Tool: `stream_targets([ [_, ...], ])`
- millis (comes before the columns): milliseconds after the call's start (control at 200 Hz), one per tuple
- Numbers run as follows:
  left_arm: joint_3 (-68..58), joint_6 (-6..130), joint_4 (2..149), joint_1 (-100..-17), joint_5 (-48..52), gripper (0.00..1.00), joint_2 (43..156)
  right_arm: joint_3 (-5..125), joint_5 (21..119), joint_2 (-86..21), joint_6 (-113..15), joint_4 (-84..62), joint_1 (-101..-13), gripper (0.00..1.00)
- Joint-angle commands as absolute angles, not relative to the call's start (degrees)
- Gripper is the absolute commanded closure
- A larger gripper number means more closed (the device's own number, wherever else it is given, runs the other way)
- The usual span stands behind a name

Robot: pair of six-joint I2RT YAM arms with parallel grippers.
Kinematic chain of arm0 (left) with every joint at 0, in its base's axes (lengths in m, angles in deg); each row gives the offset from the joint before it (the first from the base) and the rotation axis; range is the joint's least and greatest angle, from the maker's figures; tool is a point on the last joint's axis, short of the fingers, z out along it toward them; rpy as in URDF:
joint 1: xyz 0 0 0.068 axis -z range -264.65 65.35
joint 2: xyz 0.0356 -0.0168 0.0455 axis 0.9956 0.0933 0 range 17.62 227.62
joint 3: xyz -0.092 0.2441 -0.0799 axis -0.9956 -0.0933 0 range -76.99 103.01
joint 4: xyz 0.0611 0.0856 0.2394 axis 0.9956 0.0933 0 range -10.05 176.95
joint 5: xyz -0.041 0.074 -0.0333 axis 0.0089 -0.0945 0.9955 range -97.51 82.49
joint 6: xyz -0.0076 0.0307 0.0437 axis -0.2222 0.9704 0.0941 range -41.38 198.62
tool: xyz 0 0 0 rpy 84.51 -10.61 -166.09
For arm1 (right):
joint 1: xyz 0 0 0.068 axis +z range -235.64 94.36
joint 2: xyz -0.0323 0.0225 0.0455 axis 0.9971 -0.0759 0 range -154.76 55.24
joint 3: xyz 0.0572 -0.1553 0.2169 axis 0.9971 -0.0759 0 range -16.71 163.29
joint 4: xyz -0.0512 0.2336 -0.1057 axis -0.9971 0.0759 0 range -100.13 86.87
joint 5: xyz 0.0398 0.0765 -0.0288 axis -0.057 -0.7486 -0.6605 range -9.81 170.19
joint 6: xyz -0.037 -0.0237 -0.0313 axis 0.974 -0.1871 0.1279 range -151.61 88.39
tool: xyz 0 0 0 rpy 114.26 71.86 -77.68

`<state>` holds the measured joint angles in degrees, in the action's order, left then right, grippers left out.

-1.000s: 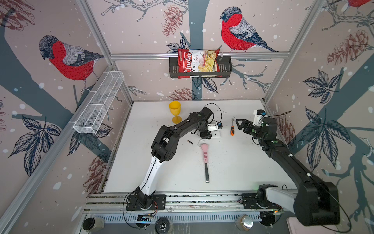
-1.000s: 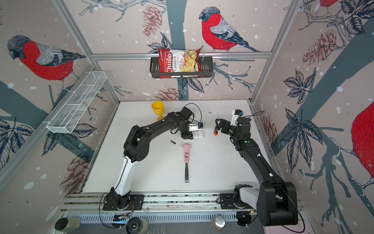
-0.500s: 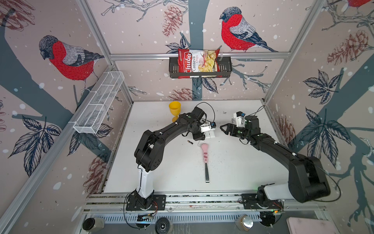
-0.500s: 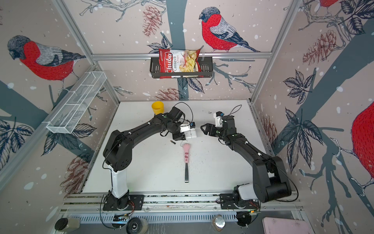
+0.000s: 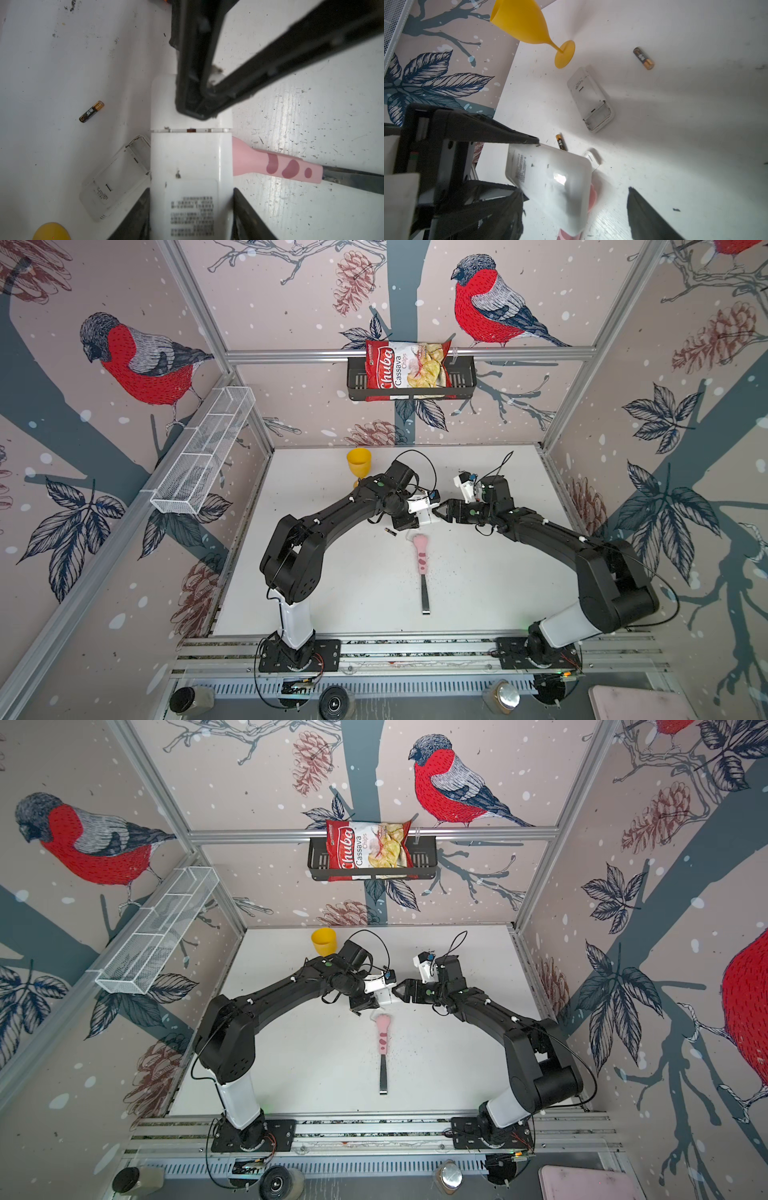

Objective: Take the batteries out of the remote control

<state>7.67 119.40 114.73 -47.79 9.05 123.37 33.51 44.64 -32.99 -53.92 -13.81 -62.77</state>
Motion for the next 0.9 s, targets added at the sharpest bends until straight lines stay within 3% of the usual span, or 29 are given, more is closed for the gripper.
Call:
stream_targets([
  [0,7.54,119.19,113.17,-47.82,10.51,0.57,122.31,34.18,43.1,-33.41,-52.81,-12.93,-62.27,0.22],
  [240,7.33,118.7,112.45,-47.93,11.19,0.58,121.39,36.27,44.41,-35.28,-52.5,-11.8,-60.87,0.24],
  [480,7.95,118.78,112.16,-48.01,11.63,0.58,121.95,36.64,45.19,-35.29,-52.16,-11.1,-60.92,0.34],
  [620,8.27,118.79,112.29,-48.13,11.67,0.58,122.12,36.86,45.89,-35.3,-51.94,-10.61,-60.9,0.46],
  [896,8.44,118.72,112.47,-48.44,11.91,0.58,122.08,37.08,48.12,-34.51,-51.53,-9.78,-61.0,0.56],
])
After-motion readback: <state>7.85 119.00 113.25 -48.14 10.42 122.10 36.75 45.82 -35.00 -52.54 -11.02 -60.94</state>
